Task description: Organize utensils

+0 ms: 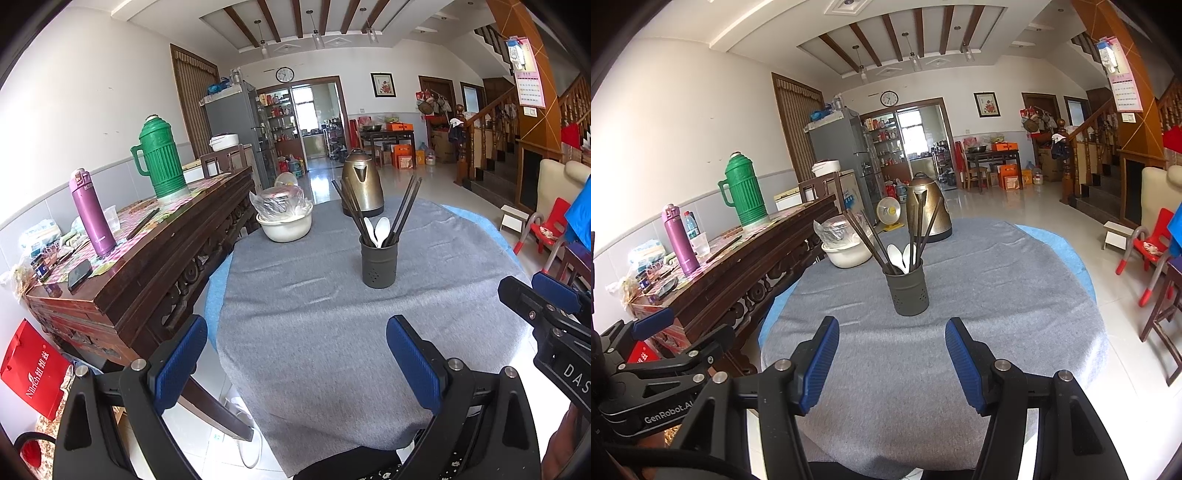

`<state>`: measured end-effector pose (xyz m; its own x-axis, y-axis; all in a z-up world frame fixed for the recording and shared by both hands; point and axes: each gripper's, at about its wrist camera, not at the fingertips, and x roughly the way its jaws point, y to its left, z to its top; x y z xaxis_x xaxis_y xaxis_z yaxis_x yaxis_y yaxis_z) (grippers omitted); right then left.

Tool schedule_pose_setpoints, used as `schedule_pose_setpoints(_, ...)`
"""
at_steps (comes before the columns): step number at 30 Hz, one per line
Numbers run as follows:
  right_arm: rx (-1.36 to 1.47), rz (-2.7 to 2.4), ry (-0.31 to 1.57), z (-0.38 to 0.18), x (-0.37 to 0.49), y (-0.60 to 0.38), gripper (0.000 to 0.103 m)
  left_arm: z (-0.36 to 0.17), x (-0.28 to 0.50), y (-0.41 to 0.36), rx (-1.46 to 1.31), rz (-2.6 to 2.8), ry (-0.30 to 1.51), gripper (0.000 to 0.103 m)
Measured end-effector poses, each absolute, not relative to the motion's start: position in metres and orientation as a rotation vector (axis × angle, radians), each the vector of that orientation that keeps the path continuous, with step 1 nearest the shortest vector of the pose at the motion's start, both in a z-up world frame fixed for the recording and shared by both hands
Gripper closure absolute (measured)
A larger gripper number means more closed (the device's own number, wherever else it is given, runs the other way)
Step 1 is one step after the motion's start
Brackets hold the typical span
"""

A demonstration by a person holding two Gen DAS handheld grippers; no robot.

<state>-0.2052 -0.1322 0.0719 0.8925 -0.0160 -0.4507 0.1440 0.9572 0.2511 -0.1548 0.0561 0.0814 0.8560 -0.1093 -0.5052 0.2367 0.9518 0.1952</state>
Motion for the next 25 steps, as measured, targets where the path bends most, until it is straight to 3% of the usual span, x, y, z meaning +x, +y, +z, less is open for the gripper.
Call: schedule_pose_setpoints(25, 0.275, -0.101, 0.534, 0.06, -0.134, -0.158, 0.04, 0.055, -0.073, 0.043, 0.207, -0.164, 0.617, 0.005)
